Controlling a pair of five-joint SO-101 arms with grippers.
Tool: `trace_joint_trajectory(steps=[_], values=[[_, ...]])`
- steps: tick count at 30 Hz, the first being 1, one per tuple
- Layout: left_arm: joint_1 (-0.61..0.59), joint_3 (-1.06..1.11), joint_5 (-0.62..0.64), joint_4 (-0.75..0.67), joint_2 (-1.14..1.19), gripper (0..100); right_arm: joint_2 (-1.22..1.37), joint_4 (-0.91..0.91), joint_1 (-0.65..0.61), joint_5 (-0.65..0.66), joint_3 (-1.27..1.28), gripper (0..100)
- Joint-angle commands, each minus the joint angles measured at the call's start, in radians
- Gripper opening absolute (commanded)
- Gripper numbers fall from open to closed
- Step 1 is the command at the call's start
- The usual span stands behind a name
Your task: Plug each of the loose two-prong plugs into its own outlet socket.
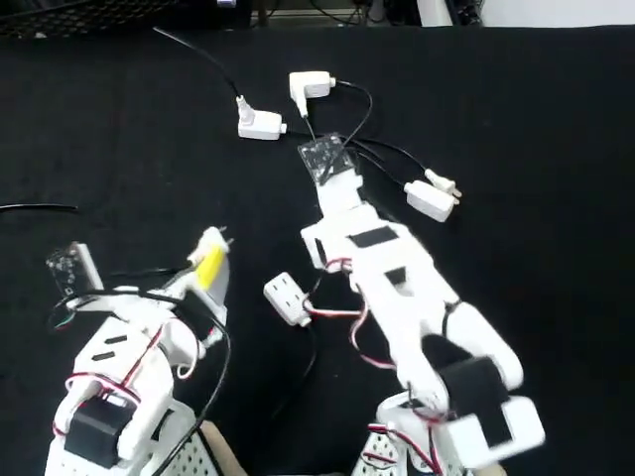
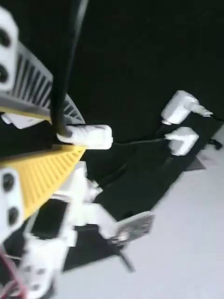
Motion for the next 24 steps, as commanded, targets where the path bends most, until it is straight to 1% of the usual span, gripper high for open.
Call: trace_joint_trajectory(steps=[1, 6, 9, 12, 14, 17, 19, 22, 24], values=[[0.008, -0.09, -0.023, 0.048, 0.003, 3, 0.117, 0.115, 0.017, -0.014, -0.179, 1.4], [-0.025, -0.104, -0.025, 0.035, 0.044, 3, 0.229, 0.232, 0.018, -0.014, -0.32, 1.5], [-0.041, -0.188, -0.026, 0.003, 0.18, 3, 0.24, 0.244, 0.018, -0.014, -0.334, 1.5], [-0.047, -0.369, -0.028, 0.025, 0.391, 3, 0.24, 0.244, 0.018, -0.014, -0.334, 1.5], [-0.041, -0.519, -0.077, 0.083, 0.551, 3, 0.24, 0.244, 0.018, -0.014, -0.332, 1.5], [-0.041, -0.74, -0.153, 0.21, 0.77, 3, 0.24, 0.245, 0.017, -0.011, -0.332, 1.5], [-0.042, -0.857, -0.227, 0.301, 0.888, 3, 0.24, 0.249, 0.014, -0.005, -0.334, 1.5], [-0.042, -0.97, -0.344, 0.42, 1.026, 3, 0.24, 0.252, 0.012, -0.003, -0.334, 1.6], [-0.045, -1.001, -0.43, 0.46, 1.088, 3, 0.24, 0.256, 0.011, 0.031, -0.334, 1.6]])
